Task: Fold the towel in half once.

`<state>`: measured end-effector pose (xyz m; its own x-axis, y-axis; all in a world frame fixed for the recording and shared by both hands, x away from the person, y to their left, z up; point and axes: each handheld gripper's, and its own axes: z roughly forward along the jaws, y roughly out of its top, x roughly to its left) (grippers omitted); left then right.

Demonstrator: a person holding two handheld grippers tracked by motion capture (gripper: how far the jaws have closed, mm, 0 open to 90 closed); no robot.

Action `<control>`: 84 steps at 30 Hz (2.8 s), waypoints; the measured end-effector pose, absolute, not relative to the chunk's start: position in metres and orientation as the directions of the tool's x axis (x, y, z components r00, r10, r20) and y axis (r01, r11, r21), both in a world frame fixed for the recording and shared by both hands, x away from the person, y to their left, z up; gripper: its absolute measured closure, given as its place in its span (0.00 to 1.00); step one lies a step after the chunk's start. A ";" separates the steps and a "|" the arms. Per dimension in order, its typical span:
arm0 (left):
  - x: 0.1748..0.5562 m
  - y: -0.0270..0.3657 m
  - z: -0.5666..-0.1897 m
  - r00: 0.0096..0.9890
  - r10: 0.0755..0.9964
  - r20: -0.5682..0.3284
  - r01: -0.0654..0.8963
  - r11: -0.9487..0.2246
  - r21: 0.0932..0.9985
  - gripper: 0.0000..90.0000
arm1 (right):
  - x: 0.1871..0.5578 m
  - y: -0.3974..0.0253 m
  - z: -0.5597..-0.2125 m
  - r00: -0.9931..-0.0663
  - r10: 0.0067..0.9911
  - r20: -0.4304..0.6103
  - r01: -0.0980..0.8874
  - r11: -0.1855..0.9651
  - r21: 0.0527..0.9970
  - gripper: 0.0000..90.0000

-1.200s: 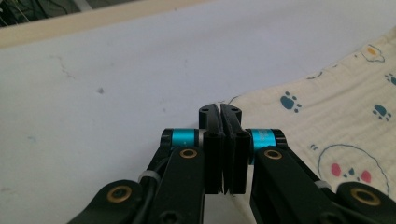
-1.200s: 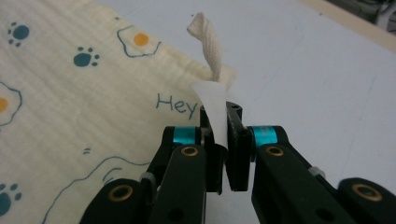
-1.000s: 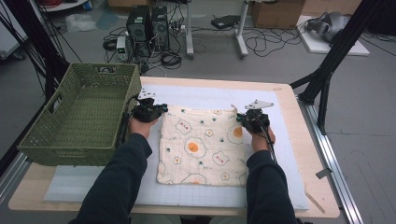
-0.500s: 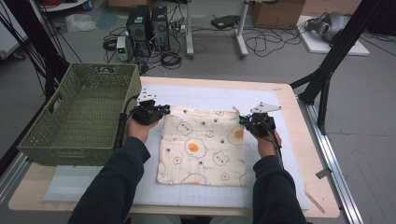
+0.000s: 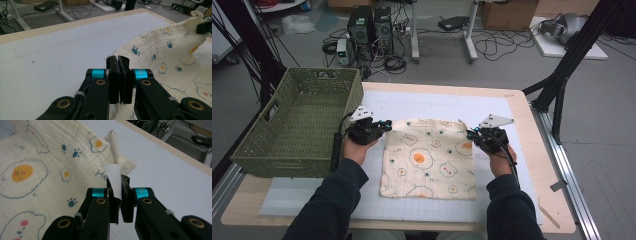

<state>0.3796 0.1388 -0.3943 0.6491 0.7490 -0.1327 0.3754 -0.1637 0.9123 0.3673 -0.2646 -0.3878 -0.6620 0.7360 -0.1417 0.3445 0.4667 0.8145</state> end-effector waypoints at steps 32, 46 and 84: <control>0.296 0.149 -0.417 0.761 0.634 -0.136 0.325 -0.192 0.926 0.97 | 0.275 -0.283 -0.419 -0.725 0.682 -0.096 0.308 0.446 0.840 0.96; 0.284 0.147 -0.420 0.779 0.613 -0.131 0.321 -0.211 0.923 0.97 | 0.261 -0.288 -0.417 -0.732 0.677 -0.071 0.321 0.435 0.841 0.96; 0.303 0.158 -0.429 0.704 0.678 -0.209 0.464 -0.217 0.859 0.54 | 0.254 -0.315 -0.409 -0.709 0.705 -0.014 0.348 0.367 0.863 0.66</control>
